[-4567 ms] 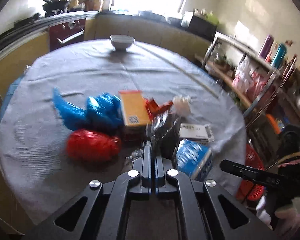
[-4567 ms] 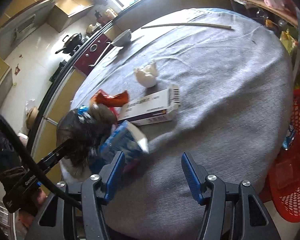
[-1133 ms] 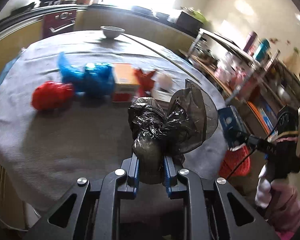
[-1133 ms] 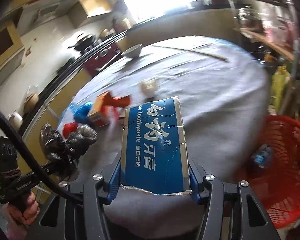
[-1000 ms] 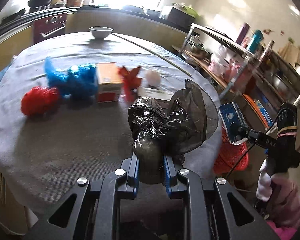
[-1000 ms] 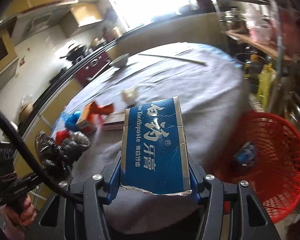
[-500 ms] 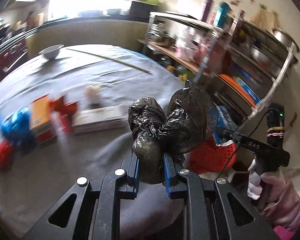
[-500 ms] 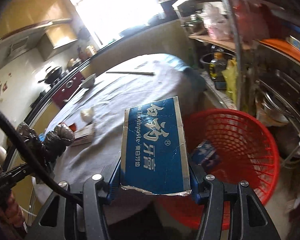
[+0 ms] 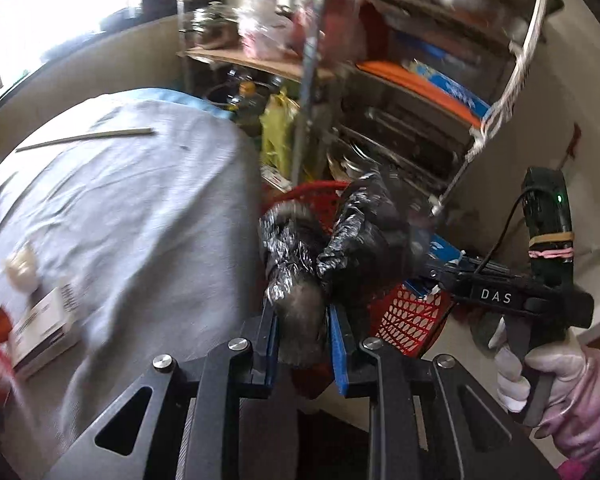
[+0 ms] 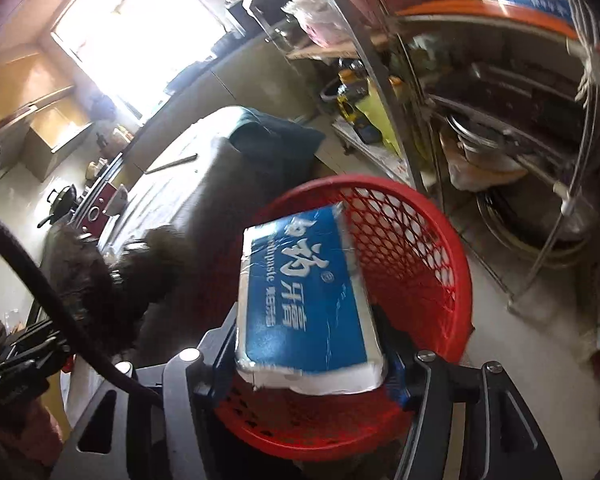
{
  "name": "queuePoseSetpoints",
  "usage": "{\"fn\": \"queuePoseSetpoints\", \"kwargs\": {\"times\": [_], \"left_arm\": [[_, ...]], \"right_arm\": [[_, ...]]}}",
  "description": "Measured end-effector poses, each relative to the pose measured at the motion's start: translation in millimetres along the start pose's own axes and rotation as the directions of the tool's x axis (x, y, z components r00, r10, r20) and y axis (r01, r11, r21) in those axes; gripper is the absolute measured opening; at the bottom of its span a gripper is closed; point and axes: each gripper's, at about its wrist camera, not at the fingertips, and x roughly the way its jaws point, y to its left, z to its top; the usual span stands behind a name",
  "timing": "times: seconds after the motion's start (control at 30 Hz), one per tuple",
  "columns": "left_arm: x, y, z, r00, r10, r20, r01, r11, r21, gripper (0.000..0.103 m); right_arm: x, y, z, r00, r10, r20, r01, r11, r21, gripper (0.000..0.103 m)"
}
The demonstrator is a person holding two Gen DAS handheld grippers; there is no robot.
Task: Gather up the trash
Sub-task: 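Carry the toothpaste box and black bag to the red basket and release both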
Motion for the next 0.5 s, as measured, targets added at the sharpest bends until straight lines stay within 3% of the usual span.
{"fn": "queuePoseSetpoints", "kwargs": {"times": [0.2,0.4,0.5], "left_arm": [[4,4,3,1.0,-0.001,-0.02,0.001,1.0,0.023,0.044],[-38,38,-16,1.0,0.012,0.023,-0.011,0.999,-0.044,0.049],[-73,55,-43,0.996,0.064,0.063,-0.06,0.996,-0.062,0.052]], "right_arm": [[4,-10,10,0.999,-0.031,-0.035,0.032,0.999,0.017,0.067],[-1,0,23,0.998,-0.052,-0.045,0.052,0.999,-0.007,0.068],[0,10,22,0.996,-0.052,-0.07,0.05,0.998,-0.024,0.068]]}}
